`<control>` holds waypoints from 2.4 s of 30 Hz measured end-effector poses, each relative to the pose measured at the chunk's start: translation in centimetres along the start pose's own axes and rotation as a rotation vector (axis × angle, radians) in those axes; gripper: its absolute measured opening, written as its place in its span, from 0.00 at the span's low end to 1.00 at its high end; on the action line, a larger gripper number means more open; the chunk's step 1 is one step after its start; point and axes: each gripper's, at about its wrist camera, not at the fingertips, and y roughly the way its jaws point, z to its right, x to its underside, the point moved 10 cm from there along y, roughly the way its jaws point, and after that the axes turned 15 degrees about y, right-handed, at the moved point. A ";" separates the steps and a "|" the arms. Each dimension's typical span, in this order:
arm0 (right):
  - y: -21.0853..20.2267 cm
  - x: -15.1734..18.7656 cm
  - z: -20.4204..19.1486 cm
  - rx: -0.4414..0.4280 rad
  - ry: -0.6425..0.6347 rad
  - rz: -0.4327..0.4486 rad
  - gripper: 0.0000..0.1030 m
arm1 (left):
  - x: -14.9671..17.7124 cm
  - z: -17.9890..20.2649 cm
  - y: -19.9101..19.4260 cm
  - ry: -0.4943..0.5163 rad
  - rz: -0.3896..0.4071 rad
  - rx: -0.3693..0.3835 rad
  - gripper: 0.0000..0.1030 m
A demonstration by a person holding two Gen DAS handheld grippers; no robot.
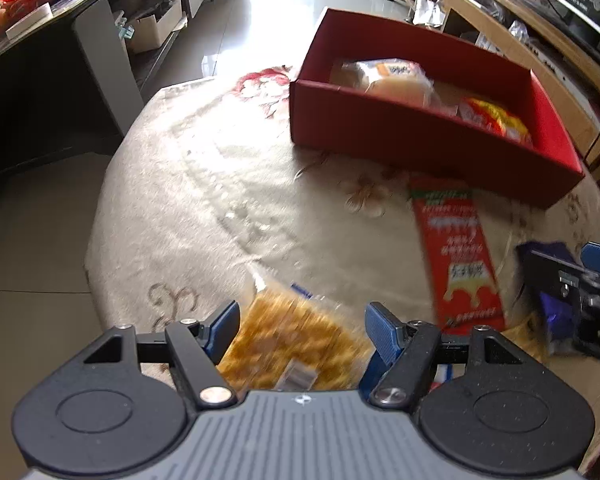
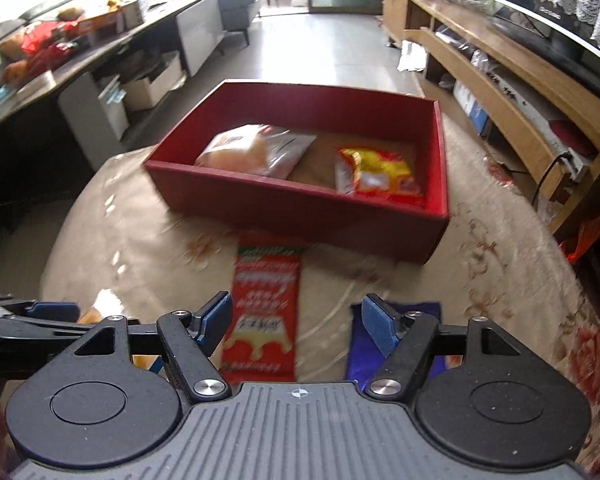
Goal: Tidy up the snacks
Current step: 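Withdraw both open grippers from the box toward the remaining snacks, then grasp the yellow snack bag with the left gripper while the right grasps the blue packet, then lift and carry the yellow bag and blue packet in both grippers to the box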
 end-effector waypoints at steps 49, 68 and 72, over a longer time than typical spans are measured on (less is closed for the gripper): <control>3.5 11.0 -5.7 0.106 -0.055 -0.148 0.77 | 5.2 -2.5 1.3 -0.062 -0.058 0.187 0.76; 0.7 11.6 -1.3 0.054 -0.045 -0.153 0.74 | 6.9 0.4 0.7 0.079 -0.067 0.055 0.68; 0.3 11.7 -0.9 0.028 -0.018 -0.162 0.73 | 7.1 0.4 0.4 -0.009 -0.071 0.102 0.67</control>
